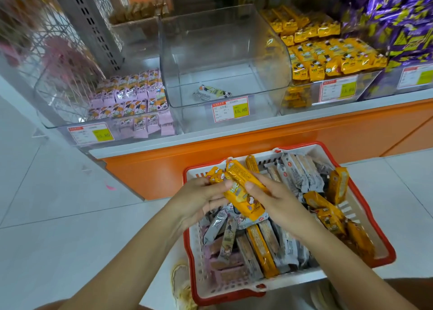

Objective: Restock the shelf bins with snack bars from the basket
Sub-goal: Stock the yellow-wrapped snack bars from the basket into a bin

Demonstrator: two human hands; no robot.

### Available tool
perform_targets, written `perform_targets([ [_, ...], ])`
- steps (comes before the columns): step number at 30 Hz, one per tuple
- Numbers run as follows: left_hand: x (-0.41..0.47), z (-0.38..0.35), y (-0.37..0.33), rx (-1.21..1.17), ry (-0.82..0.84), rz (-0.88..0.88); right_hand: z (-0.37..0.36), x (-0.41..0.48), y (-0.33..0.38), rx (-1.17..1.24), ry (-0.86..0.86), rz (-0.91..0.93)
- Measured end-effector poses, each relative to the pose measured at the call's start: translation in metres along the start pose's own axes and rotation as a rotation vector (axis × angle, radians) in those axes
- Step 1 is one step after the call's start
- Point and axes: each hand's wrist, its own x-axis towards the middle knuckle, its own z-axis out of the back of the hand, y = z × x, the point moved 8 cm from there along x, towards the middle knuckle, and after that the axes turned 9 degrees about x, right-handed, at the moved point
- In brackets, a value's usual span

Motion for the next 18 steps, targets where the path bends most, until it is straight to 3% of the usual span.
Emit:
perform_targets([
  [3,-0.003,-0.001,-0.006,-0.111,0.01,0.006,0.002,0.0,0.004,-0.056,-0.06,0.048],
  [7,-0.005,0.0,-0.019,-0.148,-0.006,-0.071,0.017,-0.008,0.026,-0.204,-0.273,0.195],
  [11,-0.005,0.001,-0.023,-0.194,-0.08,-0.11,0.017,-0.011,0.03,-0.144,-0.272,0.221],
  [18,-0.008,-0.011,-0.045,-0.15,-0.118,-0.219,0.011,-0.014,0.047,-0.389,-0.285,0.29],
])
